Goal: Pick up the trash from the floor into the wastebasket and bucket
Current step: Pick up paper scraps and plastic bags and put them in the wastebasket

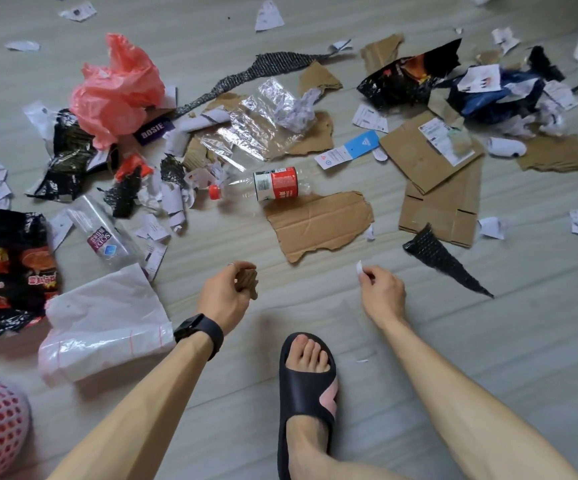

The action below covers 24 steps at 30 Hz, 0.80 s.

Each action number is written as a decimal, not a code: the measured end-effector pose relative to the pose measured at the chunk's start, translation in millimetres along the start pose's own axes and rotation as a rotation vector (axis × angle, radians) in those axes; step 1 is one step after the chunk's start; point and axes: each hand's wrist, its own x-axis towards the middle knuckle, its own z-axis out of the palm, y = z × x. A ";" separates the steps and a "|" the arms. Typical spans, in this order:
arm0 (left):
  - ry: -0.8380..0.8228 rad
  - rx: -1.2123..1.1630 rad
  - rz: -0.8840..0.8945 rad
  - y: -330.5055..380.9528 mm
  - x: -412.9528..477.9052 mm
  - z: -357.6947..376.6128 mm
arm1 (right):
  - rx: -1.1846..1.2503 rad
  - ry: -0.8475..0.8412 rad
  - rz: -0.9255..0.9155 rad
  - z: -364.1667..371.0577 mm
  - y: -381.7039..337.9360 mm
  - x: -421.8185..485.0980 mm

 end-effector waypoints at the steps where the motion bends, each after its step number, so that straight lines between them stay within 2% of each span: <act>1: -0.010 -0.002 0.006 2.2 0.6 1.3 | 0.036 0.027 0.015 -4.2 -5.0 8.9; 4: -0.036 -0.008 0.021 8.6 5.7 6.5 | 0.075 0.082 0.018 -13.6 -15.4 42.9; 10: -0.042 0.041 0.074 20.7 11.9 5.5 | -0.017 -0.037 0.018 -8.1 -26.6 95.4; 12: -0.042 0.066 0.087 24.0 13.5 1.7 | -0.090 -0.029 0.014 -2.9 -29.0 94.2; 15: -0.037 0.090 0.104 28.6 13.4 -3.5 | -0.090 -0.033 0.109 -3.0 -31.6 81.1; 19: -0.041 0.092 0.110 33.0 8.6 -4.2 | -0.010 -0.169 0.203 -15.6 -14.9 59.1; 24: -0.055 0.094 0.129 39.8 1.2 0.2 | 0.209 -0.002 0.309 -61.2 28.2 47.5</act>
